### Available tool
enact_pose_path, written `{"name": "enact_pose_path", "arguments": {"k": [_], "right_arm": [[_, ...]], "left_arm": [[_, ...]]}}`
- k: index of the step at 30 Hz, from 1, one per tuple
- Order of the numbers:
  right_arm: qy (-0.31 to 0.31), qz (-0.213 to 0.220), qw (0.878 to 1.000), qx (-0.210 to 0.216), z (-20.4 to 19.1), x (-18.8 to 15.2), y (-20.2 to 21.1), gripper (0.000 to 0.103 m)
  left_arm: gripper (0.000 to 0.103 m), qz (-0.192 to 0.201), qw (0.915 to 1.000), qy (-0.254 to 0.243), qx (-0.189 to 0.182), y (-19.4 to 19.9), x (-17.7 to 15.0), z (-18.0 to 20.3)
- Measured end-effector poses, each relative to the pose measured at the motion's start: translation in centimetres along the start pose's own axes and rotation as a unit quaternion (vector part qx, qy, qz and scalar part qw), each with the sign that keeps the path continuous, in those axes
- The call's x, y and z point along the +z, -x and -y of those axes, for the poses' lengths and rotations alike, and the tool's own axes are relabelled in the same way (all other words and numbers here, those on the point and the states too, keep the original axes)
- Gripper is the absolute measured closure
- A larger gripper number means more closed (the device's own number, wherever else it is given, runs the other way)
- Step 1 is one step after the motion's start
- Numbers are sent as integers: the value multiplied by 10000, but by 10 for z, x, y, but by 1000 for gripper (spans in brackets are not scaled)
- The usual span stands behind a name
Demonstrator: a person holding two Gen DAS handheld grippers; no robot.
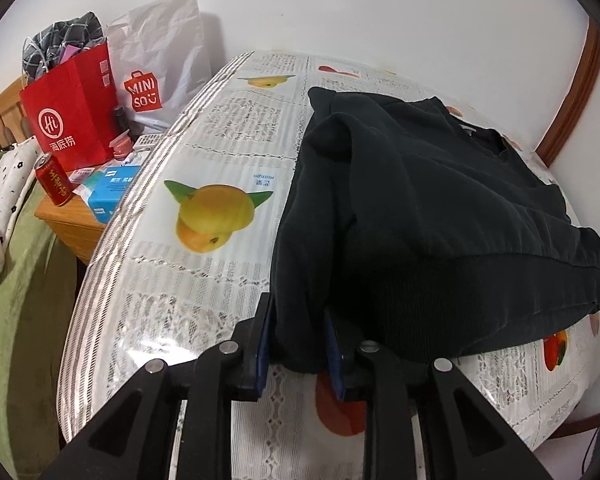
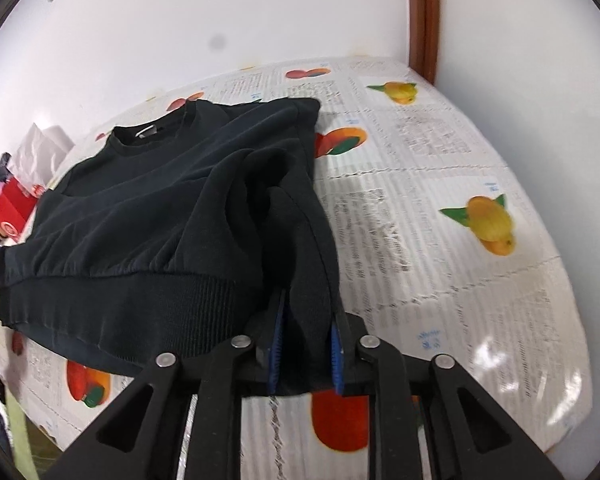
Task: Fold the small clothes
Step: 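Lay the folded hem over the body and open both grippers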
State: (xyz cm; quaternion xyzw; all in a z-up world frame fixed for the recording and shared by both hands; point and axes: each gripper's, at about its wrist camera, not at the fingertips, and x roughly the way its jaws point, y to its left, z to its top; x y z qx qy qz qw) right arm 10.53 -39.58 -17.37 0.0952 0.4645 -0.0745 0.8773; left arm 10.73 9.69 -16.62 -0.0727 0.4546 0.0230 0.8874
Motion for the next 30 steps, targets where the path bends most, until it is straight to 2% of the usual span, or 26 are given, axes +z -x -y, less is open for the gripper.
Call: {"name": "enact_pose_path", "arguments": {"k": [4, 7, 14, 17, 26, 27, 28, 29, 30], "right_arm": [[12, 203, 9997, -130, -3, -4, 24, 70], [54, 444, 9990, -96, -11, -9, 43, 58], [87, 572, 9982, 134, -36, -17, 47, 57], [135, 504, 9986, 103, -44, -21, 37, 57], [-68, 310, 9993, 194, -41, -18, 14, 58], [-77, 292, 9993, 234, -41, -17, 11, 60], [-62, 271, 9991, 310, -44, -16, 9, 69], [-21, 265, 9992, 286, -47, -16, 8, 76], [48, 290, 9994, 196, -49, -16, 7, 78]], "left_arm": [[70, 129, 9999, 33, -29, 14, -4, -2], [56, 235, 9993, 88, -279, 24, -8, -2], [55, 302, 9962, -71, -818, 32, -9, 18], [55, 232, 9961, -140, -835, 23, -5, 27], [55, -180, 9931, 221, -1140, -8, 4, 24], [56, -196, 9927, 257, -1165, -10, 5, 24], [61, -202, 9924, 265, -1184, -10, 6, 25], [72, -206, 9923, 241, -1197, -10, 6, 27], [80, -212, 9922, 195, -1209, -9, 6, 29]]}}
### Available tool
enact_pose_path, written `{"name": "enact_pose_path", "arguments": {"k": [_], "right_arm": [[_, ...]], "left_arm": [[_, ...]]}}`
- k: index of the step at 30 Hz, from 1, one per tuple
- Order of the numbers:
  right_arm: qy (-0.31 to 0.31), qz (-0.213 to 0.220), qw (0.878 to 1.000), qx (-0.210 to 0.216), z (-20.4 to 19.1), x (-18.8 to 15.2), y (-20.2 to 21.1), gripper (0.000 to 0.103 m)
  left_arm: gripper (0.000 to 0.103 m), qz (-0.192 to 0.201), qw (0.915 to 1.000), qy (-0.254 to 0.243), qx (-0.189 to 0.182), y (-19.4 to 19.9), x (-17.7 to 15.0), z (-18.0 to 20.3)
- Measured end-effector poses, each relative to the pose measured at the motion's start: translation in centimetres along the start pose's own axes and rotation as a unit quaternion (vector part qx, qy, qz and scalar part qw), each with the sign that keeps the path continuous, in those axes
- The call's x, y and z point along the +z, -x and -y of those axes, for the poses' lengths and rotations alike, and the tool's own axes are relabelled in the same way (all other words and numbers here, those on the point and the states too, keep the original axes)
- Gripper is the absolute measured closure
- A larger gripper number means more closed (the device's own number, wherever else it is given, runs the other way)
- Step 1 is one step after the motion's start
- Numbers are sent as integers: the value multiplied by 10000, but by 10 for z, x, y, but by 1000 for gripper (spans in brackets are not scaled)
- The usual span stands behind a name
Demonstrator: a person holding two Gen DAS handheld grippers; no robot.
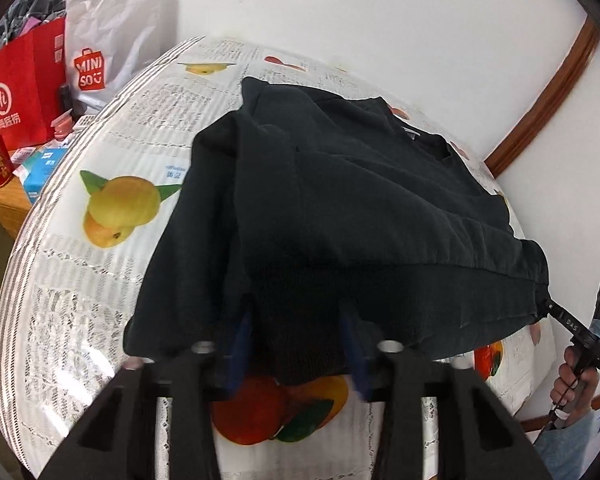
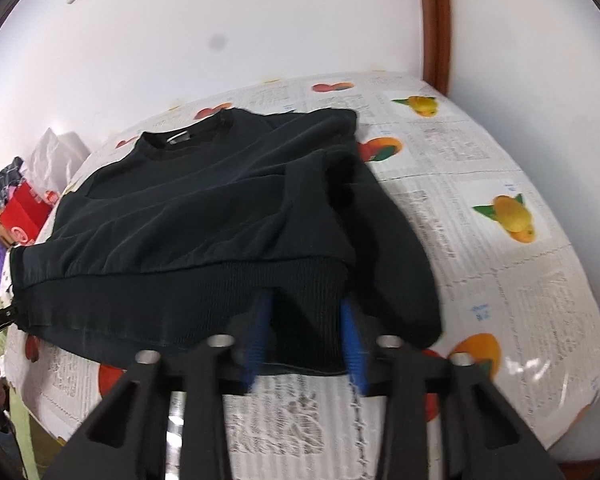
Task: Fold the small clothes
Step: 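Lay the folded hem over the body and open both grippers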
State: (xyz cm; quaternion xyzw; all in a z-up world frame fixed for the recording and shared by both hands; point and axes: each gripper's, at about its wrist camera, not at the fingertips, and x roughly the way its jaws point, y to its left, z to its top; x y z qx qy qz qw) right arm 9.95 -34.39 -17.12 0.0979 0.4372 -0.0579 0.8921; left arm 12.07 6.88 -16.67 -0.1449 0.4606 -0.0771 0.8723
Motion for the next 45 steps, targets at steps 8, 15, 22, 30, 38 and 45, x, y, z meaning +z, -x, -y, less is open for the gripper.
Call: {"name": "enact_pose_path", "arguments": {"k": [8, 15, 22, 30, 38, 45], "right_arm": [[-152, 462, 9973, 550, 7, 20, 28, 93], [-210, 936, 9926, 739, 4, 57, 43, 98], [-459, 959, 9908, 838, 12, 88, 23, 98], [-494, 767, 9931, 740, 13, 107, -24, 98], [-484, 326, 9967, 565, 19, 102, -55, 91], [-159, 556, 9975, 414, 9, 89, -13, 75]], "left_arm": [[96, 455, 9988, -96, -152, 33, 17, 10], [97, 778, 9967, -224, -91, 40, 46, 21], [96, 805, 9966, -185, -38, 21, 82, 20], [96, 421, 9984, -335, 199, -21, 106, 18], [91, 138, 9993, -300, 154, -40, 106, 8], [73, 154, 9983, -519, -231, -12, 95, 14]]}}
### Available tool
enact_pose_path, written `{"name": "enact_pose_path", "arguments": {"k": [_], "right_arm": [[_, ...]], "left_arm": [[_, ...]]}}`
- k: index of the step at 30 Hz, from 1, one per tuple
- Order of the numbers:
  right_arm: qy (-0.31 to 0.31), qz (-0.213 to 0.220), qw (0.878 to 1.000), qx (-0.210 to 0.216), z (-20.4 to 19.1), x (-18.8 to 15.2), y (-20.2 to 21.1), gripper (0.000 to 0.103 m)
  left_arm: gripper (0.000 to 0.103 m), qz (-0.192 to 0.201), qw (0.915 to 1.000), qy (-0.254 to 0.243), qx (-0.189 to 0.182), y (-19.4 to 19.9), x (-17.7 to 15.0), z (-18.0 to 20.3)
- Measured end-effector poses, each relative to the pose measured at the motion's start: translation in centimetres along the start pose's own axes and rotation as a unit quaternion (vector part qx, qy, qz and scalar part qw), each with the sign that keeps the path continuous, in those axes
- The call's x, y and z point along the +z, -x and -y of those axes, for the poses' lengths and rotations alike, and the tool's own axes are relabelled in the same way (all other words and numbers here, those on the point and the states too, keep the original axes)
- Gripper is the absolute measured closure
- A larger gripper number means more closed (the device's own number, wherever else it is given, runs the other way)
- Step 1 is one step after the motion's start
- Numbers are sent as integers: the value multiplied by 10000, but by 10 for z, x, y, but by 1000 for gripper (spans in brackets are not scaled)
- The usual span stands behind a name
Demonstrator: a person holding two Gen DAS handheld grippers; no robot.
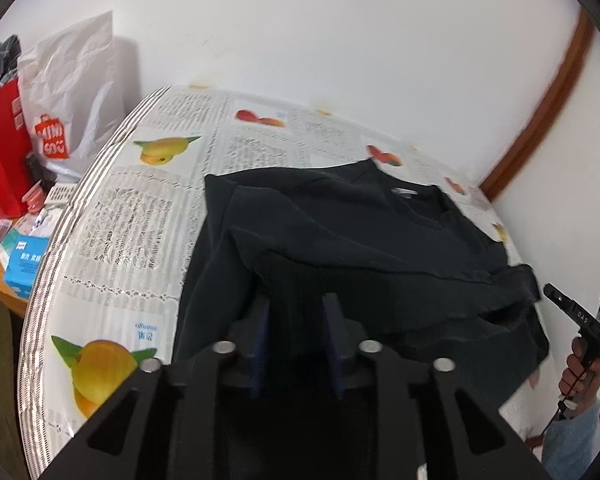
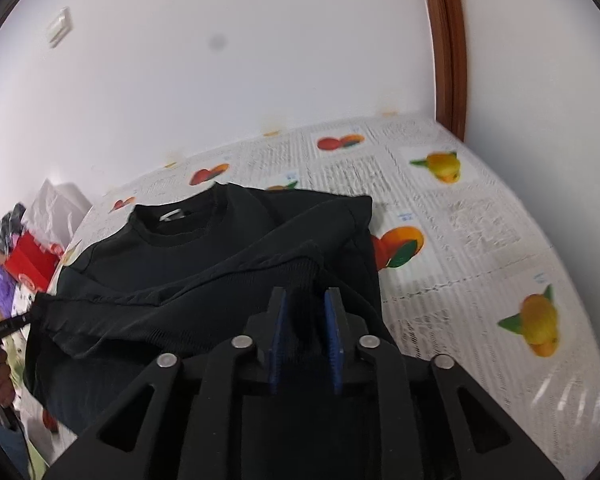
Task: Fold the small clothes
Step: 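Lay the folded hem over the body and open both grippers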
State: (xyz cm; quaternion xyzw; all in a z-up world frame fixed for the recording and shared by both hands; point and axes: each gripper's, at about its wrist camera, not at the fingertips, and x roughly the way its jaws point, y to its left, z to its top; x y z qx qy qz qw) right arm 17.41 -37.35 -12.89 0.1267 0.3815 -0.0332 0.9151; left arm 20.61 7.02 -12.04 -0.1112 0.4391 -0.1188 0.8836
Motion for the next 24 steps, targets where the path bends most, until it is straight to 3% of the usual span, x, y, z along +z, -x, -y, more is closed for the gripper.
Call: {"name": "enact_pose_path", "arguments": {"k": [2, 8, 14, 19, 24], "right_arm": [[175, 38, 9997, 162, -11, -8, 14, 68], [455, -375, 9971, 472, -36, -30, 5, 68], [467, -690, 9947, 600, -54, -37, -31, 68], [487, -908, 9941, 332, -66, -29, -68, 68], [443, -840, 9952, 246, -71, -5, -87, 68]], "left_arm": [[70, 46, 9999, -141, -51, 9, -6, 5], [66, -207, 9986, -415, -258, 12, -30, 16], [63, -482, 9971, -591, 18, -21, -38, 30], [61, -340, 9923, -1042, 575, -41, -24, 47], [61, -194, 9919, -1104, 593, -52, 0, 48]]}}
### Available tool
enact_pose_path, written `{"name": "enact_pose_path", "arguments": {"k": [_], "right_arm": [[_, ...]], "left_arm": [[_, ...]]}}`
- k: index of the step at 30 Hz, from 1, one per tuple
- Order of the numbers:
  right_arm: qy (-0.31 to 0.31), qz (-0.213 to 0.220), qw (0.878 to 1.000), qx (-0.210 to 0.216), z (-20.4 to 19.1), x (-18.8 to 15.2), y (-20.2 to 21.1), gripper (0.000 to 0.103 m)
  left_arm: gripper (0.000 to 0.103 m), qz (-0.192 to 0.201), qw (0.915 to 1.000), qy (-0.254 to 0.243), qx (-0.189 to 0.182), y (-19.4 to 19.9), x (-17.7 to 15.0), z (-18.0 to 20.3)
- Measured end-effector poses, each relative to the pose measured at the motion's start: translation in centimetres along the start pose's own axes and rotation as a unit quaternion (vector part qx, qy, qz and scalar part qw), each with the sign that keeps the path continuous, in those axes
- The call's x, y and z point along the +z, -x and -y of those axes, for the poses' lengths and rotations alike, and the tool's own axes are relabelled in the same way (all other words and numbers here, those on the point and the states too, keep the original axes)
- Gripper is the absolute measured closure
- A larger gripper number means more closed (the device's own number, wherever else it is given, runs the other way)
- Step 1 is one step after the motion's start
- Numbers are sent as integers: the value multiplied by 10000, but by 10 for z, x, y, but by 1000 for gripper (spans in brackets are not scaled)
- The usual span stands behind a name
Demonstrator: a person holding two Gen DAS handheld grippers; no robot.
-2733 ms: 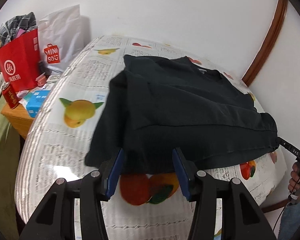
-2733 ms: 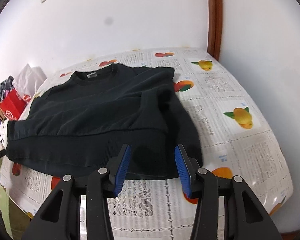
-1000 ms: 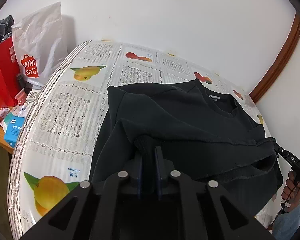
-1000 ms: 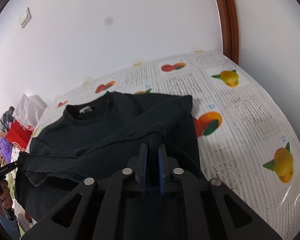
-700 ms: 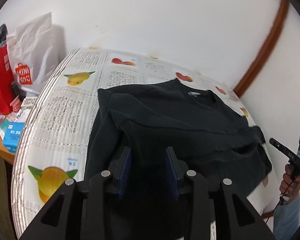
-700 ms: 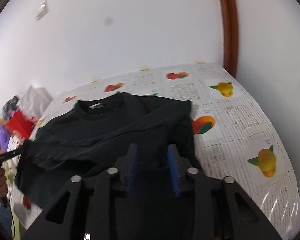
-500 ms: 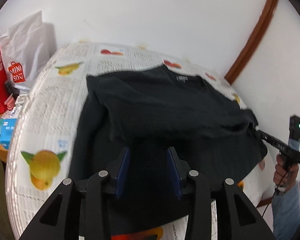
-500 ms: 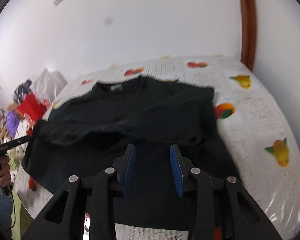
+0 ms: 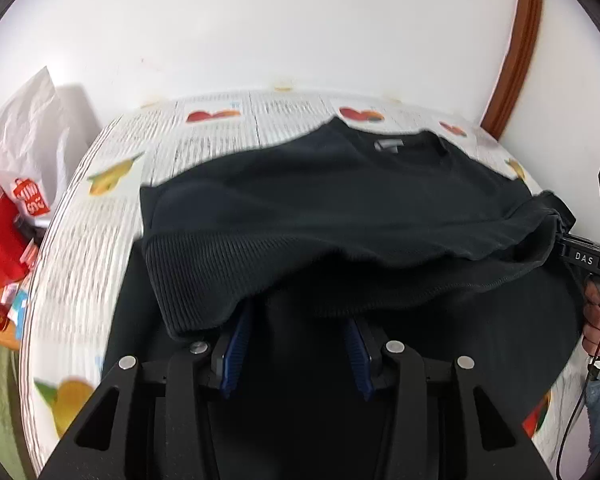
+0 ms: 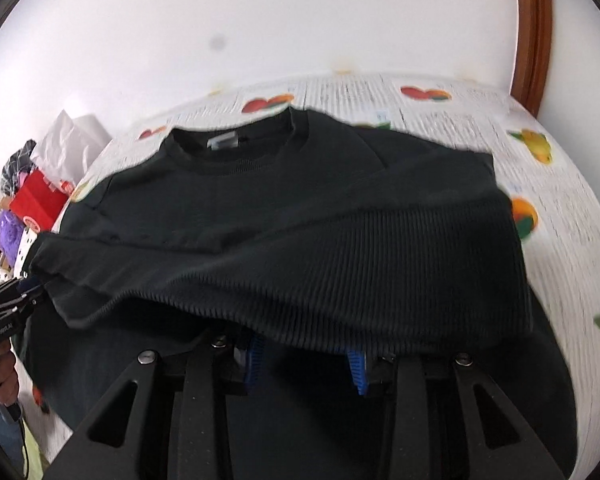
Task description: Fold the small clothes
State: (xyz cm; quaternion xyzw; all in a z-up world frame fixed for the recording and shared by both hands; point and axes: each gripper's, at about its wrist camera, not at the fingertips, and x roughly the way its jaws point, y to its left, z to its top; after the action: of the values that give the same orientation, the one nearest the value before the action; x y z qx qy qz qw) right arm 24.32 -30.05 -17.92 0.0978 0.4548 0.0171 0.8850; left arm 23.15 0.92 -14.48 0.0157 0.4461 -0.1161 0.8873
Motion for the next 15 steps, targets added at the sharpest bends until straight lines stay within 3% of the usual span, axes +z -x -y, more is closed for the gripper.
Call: {"name": "enact_pose_path", "arguments": {"k": [5, 8, 10, 15], "right_arm": [[-303, 96, 9995, 88, 19, 35, -6, 71], [-243, 487, 9977, -397, 30, 51, 9, 68], [-250, 540, 9972, -460, 41, 56, 13, 67], [-217, 417, 9959, -772, 69, 60, 8, 51]], "left_arm": [[61, 190, 9993, 284, 137, -5, 28, -20], [61, 341, 9986, 308, 255, 1, 37, -31], [61, 395, 9981, 316, 342, 6, 39, -42], [61, 173, 9978, 318, 551, -1, 37, -65]]}}
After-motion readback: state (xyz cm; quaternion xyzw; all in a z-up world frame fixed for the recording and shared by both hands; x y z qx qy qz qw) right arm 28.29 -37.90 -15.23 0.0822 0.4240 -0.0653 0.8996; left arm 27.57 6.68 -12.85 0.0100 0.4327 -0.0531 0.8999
